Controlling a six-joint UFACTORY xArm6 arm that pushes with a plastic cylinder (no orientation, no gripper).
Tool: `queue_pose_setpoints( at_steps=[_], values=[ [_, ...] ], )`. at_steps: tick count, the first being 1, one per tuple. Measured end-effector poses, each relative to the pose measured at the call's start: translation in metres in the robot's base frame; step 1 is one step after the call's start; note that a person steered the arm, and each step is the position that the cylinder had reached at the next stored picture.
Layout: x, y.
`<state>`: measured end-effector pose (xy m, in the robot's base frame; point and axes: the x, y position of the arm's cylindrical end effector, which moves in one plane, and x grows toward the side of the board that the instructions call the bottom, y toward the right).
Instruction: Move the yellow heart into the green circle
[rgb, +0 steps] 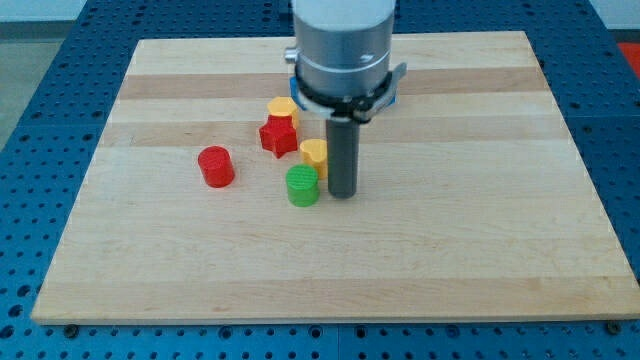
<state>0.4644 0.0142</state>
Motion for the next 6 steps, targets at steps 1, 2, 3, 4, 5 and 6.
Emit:
queue_pose_setpoints(
  at_steps=[1,2,3,4,5,6],
  values=[
    [-0.051,0.002],
    [-0.07,-0.002],
    [-0.071,-0.011],
    [-0.054,-0.027],
    [-0.037,-0.032],
    [-0.019,-0.032]
  ],
)
